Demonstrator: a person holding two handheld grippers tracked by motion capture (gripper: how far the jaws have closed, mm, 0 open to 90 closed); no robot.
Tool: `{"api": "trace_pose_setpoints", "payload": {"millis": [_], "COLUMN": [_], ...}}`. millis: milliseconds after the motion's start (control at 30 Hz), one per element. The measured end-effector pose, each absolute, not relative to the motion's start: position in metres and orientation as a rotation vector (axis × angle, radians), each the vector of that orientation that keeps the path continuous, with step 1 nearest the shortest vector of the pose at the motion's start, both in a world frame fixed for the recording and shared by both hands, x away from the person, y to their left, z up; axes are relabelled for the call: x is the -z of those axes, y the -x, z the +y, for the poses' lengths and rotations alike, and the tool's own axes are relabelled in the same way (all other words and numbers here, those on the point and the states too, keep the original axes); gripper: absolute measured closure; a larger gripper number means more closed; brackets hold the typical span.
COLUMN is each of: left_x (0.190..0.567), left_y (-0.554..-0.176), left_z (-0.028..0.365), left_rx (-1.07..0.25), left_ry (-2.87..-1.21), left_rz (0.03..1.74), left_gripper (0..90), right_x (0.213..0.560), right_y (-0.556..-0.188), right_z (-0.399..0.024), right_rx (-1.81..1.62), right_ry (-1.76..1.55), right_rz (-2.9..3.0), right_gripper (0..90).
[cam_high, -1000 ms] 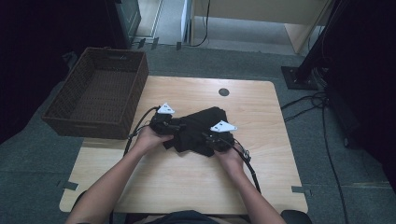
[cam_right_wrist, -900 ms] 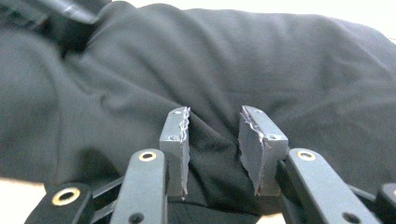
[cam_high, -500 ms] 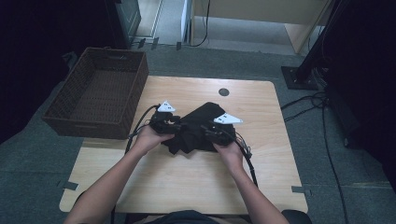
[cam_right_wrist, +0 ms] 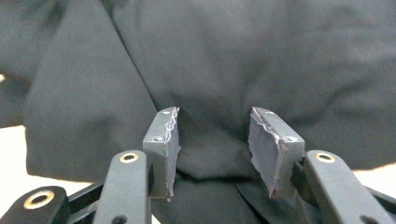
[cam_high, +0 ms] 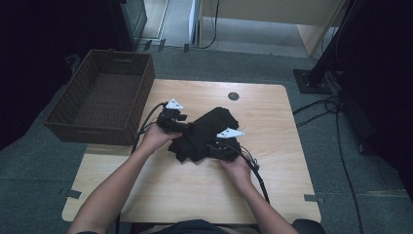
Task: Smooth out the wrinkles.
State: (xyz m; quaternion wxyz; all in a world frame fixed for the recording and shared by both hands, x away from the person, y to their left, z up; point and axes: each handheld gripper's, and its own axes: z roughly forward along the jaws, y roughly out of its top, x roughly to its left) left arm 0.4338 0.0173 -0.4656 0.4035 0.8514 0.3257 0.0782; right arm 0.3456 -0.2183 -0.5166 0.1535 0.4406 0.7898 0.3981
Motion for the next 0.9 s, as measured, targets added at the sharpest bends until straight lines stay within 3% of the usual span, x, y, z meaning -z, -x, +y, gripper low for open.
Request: {"api": "trace_pose_setpoints", "payload": {"millis": [400,600,800,900], "left_x": [0.478,0.476,0.478,0.478], "left_y": [-0.421,-0.423,-0.426,-0.426], "left_z": [0.017,0.016,0.006,0.005], "left_rx": [-0.149,-0.133,-0.087,-0.078], "left_ry": [-2.168,-2.162,-2.169,-2.171], "left_rz": [0.782,0.785,0.779,0.760], "left_gripper": [43.3,44.0,37.8,42.7], "right_x": [0.518,0.511,0.515,0.518], "right_y": [-0.342,-0.339,-0.337,-0.336], "right_z": [-0.229,-0.253,-0.252,-0.249], "right_rx": [-1.122,-1.121,-1.096,-1.080], "right_ry": [-1.225,-1.214,-1.193,-1.178], "right_rz": [2.279,2.301,2.336,2.319], "right_gripper": [49.5,53.1,53.5,53.6]}}
